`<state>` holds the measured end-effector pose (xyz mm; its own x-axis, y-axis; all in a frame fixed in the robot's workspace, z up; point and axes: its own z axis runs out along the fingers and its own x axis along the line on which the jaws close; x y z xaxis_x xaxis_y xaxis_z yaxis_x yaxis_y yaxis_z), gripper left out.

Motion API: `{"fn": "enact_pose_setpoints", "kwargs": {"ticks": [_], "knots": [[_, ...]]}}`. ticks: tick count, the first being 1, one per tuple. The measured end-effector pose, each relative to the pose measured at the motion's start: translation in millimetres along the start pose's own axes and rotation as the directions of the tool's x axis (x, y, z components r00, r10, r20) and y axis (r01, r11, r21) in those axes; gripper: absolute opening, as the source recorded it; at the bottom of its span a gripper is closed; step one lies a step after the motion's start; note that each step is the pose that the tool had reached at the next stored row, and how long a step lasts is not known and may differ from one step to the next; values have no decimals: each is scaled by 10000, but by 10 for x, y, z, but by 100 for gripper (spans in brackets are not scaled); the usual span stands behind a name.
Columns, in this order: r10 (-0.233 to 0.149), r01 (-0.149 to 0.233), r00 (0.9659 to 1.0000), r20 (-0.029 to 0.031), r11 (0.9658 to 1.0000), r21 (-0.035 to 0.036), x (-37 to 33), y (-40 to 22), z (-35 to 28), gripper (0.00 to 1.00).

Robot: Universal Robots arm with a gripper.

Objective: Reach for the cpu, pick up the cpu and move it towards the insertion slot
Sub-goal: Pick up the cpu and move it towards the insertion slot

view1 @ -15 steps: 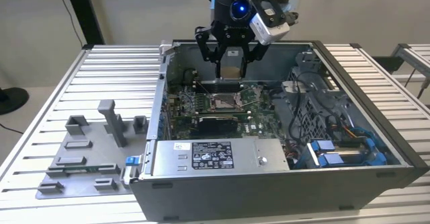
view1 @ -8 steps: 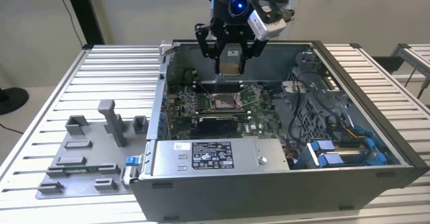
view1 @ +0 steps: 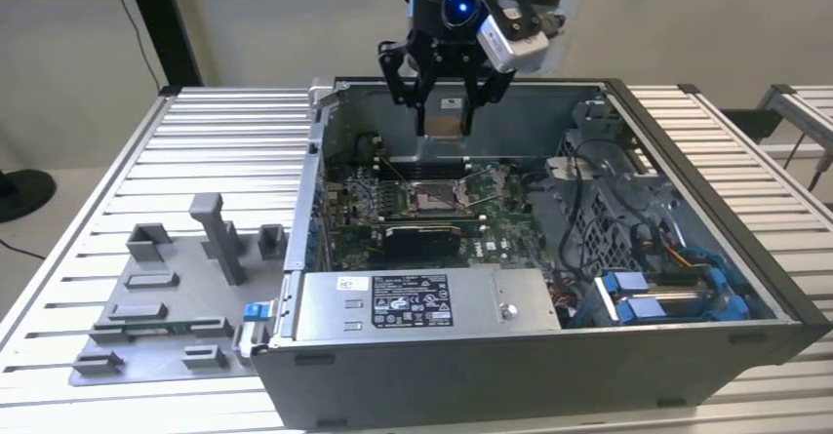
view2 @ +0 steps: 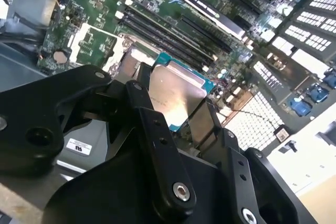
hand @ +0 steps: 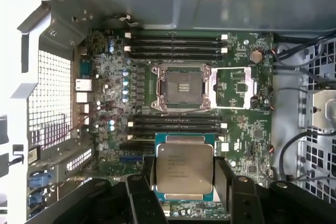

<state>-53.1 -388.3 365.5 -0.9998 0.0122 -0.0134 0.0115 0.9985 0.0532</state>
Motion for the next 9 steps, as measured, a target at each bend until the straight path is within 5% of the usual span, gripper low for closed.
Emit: {"fn": "enact_pose_setpoints", "kwargs": {"ticks": [9], "knots": [[-36, 36, 10000, -4, 9999, -151, -16, 128, 31, 0]]}}
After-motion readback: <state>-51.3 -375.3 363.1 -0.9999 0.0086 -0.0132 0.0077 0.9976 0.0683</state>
